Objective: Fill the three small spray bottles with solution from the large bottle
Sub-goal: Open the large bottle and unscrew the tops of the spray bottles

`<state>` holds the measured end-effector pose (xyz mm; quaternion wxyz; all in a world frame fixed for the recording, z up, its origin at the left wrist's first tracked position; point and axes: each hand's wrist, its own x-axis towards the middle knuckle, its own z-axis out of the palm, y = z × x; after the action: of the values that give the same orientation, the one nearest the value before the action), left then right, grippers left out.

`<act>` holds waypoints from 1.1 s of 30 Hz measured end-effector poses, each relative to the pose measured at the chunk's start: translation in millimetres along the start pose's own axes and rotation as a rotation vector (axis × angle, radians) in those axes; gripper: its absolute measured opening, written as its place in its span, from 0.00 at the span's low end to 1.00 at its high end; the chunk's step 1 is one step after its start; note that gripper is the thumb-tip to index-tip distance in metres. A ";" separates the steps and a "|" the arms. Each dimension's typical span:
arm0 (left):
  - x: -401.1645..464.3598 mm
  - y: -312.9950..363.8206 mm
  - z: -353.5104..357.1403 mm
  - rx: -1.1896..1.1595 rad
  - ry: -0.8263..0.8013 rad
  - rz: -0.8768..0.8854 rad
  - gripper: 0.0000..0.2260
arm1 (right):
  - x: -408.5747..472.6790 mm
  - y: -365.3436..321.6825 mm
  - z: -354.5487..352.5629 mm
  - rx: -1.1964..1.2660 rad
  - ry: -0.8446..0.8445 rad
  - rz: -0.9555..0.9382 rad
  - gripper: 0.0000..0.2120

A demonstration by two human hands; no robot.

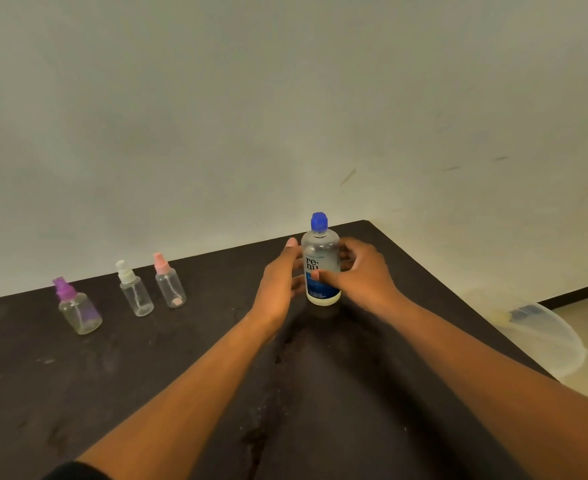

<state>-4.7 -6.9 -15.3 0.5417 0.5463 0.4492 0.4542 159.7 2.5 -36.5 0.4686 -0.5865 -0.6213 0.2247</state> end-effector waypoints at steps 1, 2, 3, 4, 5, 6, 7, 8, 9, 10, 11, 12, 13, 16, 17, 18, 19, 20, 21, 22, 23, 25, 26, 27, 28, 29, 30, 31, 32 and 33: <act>-8.5 0.5 -5.8 0.007 0.001 0.004 0.17 | -7.4 -5.1 0.0 0.012 -0.020 -0.004 0.25; -18.2 0.7 -11.7 0.019 0.002 0.010 0.17 | -15.3 -10.3 0.4 0.029 -0.041 -0.006 0.25; -27.5 0.7 -16.9 0.031 0.006 0.016 0.16 | -22.8 -15.8 0.8 0.045 -0.060 -0.005 0.25; -38.1 0.4 -23.2 0.042 0.013 0.016 0.16 | -31.7 -21.9 1.9 0.058 -0.080 -0.007 0.25; -48.9 0.2 -29.4 0.048 0.024 0.016 0.15 | -40.4 -28.2 3.3 0.067 -0.100 -0.008 0.25; -60.2 0.3 -35.2 0.057 0.036 0.018 0.15 | -49.3 -34.0 5.3 0.078 -0.117 -0.008 0.25; -71.7 0.1 -40.8 0.069 0.048 0.023 0.15 | -58.4 -39.6 7.2 0.090 -0.134 -0.005 0.25; -81.7 -0.4 -45.0 0.080 0.059 0.028 0.15 | -65.8 -43.7 9.2 0.101 -0.149 -0.002 0.25; -93.0 -0.7 -49.6 0.088 0.073 0.032 0.15 | -73.9 -48.5 11.5 0.109 -0.165 0.000 0.25; -103.6 -1.4 -53.6 0.090 0.085 0.034 0.16 | -81.8 -52.9 13.8 0.118 -0.179 0.004 0.25; -113.9 -2.6 -57.3 0.087 0.095 0.035 0.16 | -89.5 -56.9 16.2 0.127 -0.192 0.007 0.25; -123.9 -3.0 -60.0 0.085 0.102 0.035 0.17 | -97.0 -60.6 18.4 0.135 -0.202 0.010 0.25; -131.6 -3.9 -61.5 0.085 0.109 0.035 0.16 | -102.5 -63.1 20.4 0.139 -0.209 0.014 0.25; -153.0 -5.1 -65.1 0.091 0.114 0.045 0.15 | -117.8 -70.9 23.7 0.149 -0.231 0.019 0.25; -158.4 -4.6 -65.1 0.090 0.108 0.052 0.14 | -121.2 -72.9 24.1 0.156 -0.238 0.021 0.26; -162.0 -4.7 -65.1 0.088 0.103 0.062 0.14 | -123.4 -74.1 24.7 0.166 -0.244 0.026 0.26; -165.0 -4.9 -65.0 0.086 0.098 0.075 0.13 | -125.5 -75.9 25.2 0.177 -0.249 0.032 0.27; -167.8 -5.4 -64.7 0.082 0.099 0.089 0.13 | -127.8 -77.5 26.0 0.188 -0.250 0.038 0.27; -169.2 -6.2 -64.2 0.081 0.103 0.100 0.12 | -129.1 -78.4 26.9 0.198 -0.250 0.045 0.28; -169.7 -7.5 -63.3 0.086 0.107 0.109 0.12 | -130.0 -79.3 27.5 0.205 -0.252 0.051 0.28; -169.5 -9.8 -62.7 0.103 0.109 0.114 0.13 | -130.3 -79.6 28.0 0.214 -0.260 0.055 0.29; -167.1 -13.0 -62.3 0.174 0.119 0.123 0.17 | -130.3 -80.9 25.9 0.226 -0.292 0.055 0.30; -166.4 -13.5 -61.9 0.220 0.132 0.130 0.19 | -130.3 -82.0 23.7 0.226 -0.313 0.051 0.30; -165.6 -12.3 -61.4 0.261 0.147 0.142 0.22 | -129.8 -83.9 21.0 0.219 -0.328 0.045 0.32; -164.7 -10.4 -61.1 0.288 0.161 0.157 0.25 | -128.9 -86.4 17.8 0.211 -0.328 0.038 0.33; -163.3 -7.6 -60.4 0.300 0.171 0.172 0.27 | -127.3 -89.8 14.0 0.205 -0.309 0.028 0.34; -161.2 -4.6 -59.6 0.306 0.177 0.185 0.28 | -125.3 -94.4 9.7 0.200 -0.275 0.010 0.35; -158.4 -1.6 -58.7 0.315 0.182 0.195 0.29 | -122.8 -99.6 5.5 0.186 -0.234 -0.021 0.34; -155.5 1.1 -57.4 0.330 0.186 0.206 0.29 | -120.2 -104.9 1.7 0.159 -0.191 -0.062 0.32; -153.2 3.7 -55.8 0.348 0.188 0.216 0.29 | -117.7 -110.0 -1.4 0.127 -0.151 -0.105 0.29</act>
<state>-87.8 -147.2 -13.1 0.3432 0.6317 0.5081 0.4743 89.0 -131.6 17.8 0.4678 -0.5036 -0.6694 0.2821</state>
